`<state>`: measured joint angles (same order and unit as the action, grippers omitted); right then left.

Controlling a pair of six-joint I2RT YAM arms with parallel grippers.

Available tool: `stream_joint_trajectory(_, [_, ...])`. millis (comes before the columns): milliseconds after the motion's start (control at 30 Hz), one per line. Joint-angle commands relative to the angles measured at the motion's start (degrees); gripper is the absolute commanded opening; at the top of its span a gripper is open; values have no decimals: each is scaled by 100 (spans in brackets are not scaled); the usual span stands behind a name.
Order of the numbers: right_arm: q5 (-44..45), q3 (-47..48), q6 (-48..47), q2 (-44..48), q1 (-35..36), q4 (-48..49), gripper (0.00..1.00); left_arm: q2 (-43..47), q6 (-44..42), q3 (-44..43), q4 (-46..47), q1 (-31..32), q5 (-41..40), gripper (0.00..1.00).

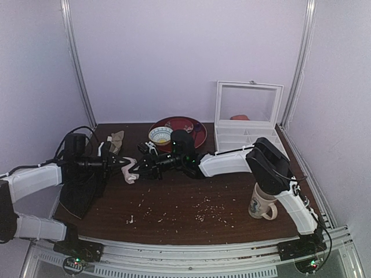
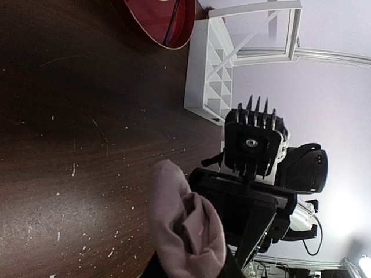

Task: Roll the underwear
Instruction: Pass from the left arm to the right, then place the underwear in the storage box.

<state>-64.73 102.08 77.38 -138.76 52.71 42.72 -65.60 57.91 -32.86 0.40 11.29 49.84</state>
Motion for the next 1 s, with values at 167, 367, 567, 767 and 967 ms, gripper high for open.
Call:
stream_joint_trajectory(167, [-40,-477,-249,518,-196,343,6,-230,-64,-429,348,-139,116,53])
stream_joint_trajectory(367, [53,-1060,-1015,1066,-502,-485,7,-208,-33,-593,442,-594,278,57])
stream_joint_trajectory(567, [310,-1382,-2344,1755,-970,-2398,6,-504,-81,-758,592,-661,407,57])
stream_joint_trajectory(767, [1023,-1296,-4249,2435,-1709,-5377,6,-954,126,-730,1252,-656,522,57])
stream_joint_trajectory(967, [1626,-1121,-5022,2724,-2441,-6944,5,-1315,111,-834,1559,-658,619,57])
